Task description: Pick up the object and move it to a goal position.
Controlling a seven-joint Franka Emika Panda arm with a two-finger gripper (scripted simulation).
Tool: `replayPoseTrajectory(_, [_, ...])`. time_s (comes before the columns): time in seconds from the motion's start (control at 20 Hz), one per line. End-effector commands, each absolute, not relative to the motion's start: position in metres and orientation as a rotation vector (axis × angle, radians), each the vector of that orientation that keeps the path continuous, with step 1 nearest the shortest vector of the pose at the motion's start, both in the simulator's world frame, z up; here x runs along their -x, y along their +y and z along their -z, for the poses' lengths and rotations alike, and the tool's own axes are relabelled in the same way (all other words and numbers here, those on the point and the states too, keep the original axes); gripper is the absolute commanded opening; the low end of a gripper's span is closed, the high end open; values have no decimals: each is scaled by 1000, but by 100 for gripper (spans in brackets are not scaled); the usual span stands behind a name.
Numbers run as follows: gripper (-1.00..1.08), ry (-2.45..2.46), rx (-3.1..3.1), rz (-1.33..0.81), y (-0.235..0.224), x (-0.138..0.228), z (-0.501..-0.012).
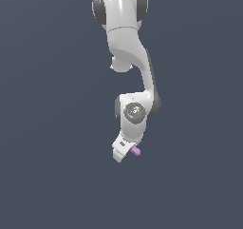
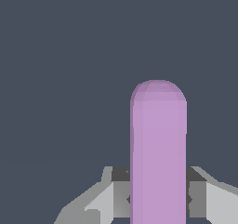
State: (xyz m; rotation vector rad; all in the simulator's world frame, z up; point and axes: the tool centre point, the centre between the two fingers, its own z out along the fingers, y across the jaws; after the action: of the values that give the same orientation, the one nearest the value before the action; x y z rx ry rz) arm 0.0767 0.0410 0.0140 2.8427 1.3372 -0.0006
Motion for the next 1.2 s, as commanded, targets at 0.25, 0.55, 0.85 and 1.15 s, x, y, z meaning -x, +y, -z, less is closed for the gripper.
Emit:
replayPoseTrajectory(0.25, [-100,1337,-2843,0,41,-76,-16])
replayPoseTrajectory(0.55, [-100,1337,-2843,0,39,-74,-36])
replayPoseTrajectory(0.85, [-100,1337,-2842,1,35,-70,-78])
replayPoseTrajectory(1.15, [-100,1338,-2841,1,28,-63,-143])
